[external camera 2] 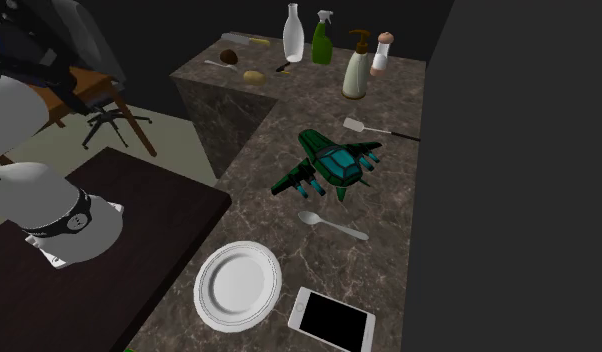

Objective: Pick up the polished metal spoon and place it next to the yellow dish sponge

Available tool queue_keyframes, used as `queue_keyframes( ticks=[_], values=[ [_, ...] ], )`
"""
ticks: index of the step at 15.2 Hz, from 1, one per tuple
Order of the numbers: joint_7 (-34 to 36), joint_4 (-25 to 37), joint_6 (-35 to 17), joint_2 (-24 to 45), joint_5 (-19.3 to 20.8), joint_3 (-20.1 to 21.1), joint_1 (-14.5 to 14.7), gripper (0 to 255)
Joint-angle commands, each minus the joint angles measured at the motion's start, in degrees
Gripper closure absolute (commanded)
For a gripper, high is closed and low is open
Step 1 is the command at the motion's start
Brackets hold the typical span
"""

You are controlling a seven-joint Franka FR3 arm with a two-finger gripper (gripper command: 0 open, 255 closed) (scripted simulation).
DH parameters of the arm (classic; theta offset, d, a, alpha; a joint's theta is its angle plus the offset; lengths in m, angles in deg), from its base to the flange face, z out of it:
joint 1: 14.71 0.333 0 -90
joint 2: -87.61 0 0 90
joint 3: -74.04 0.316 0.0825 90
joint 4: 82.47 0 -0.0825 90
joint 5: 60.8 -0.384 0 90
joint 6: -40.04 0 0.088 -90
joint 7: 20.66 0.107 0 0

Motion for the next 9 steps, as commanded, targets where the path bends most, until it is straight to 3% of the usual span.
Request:
queue_keyframes(
  ticks=[1,9],
  values=[
    [0.0,0.0,0.0,0.0,0.0,0.0,0.0,0],
    [2.39,-3.13,-13.85,11.79,-3.39,3.96,2.39,0]
  ],
)
